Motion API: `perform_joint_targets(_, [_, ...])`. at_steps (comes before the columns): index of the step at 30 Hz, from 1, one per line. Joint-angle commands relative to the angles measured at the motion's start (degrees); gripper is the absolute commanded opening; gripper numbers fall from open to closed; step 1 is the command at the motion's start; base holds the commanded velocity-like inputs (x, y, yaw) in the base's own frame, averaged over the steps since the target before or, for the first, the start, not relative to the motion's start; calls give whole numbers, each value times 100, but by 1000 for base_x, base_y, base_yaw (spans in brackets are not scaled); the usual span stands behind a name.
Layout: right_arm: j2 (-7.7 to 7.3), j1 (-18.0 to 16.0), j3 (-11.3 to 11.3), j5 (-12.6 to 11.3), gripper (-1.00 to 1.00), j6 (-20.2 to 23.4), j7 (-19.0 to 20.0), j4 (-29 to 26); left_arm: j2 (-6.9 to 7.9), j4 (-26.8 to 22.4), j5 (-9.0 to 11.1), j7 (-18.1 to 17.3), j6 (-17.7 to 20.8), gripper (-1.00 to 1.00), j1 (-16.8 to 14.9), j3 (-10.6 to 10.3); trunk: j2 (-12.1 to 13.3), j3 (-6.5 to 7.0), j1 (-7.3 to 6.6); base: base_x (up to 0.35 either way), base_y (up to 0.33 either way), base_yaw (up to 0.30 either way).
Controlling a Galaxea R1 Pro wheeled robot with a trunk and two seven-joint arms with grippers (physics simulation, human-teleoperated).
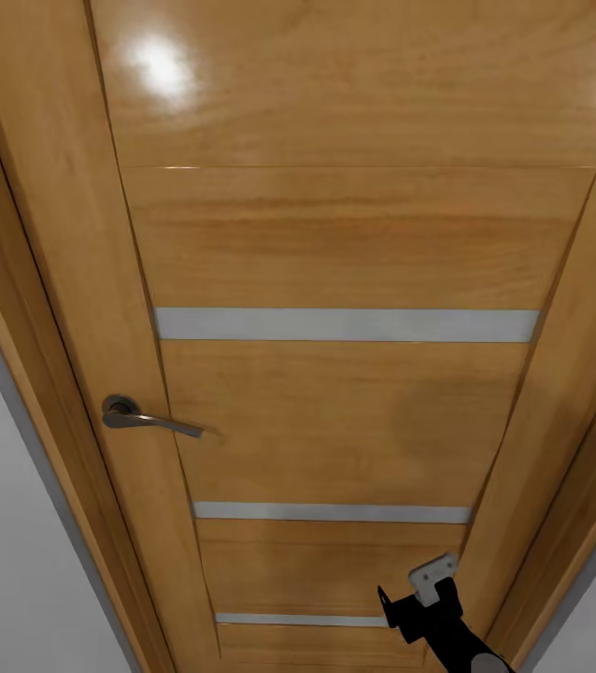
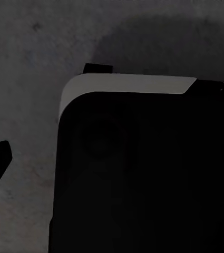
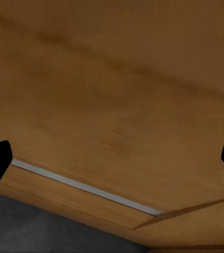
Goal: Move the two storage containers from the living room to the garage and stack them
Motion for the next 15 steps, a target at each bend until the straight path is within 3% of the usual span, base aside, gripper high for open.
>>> perform_joint_targets(1, [-32, -2, 19, -34, 100, 35, -51, -44, 4, 0, 59, 1, -13, 100, -1, 0, -3, -4, 0, 0, 0, 0])
perform_joint_targets(10, [-187, -6, 53, 3, 100, 76, -51, -411, 26, -63, 59, 8, -13, 100, -1, 7, -3, -4, 0, 0, 0, 0])
perform_joint_targets(13, [-202, -11, 571, 241, 100, 67, -55, -471, 39, -69, 59, 9, -13, 100, -1, 8, -3, -4, 0, 0, 0, 0])
perform_joint_targets(14, [-202, -11, 634, 288, 100, 64, -58, -473, 40, -69, 59, 9, -13, 100, -1, 8, -3, -4, 0, 0, 0, 0])
perform_joint_targets(15, [-199, -12, 836, 454, 100, 58, -68, -479, 41, -70, 59, 10, -13, 100, -1, 8, -3, -4, 0, 0, 0, 0])
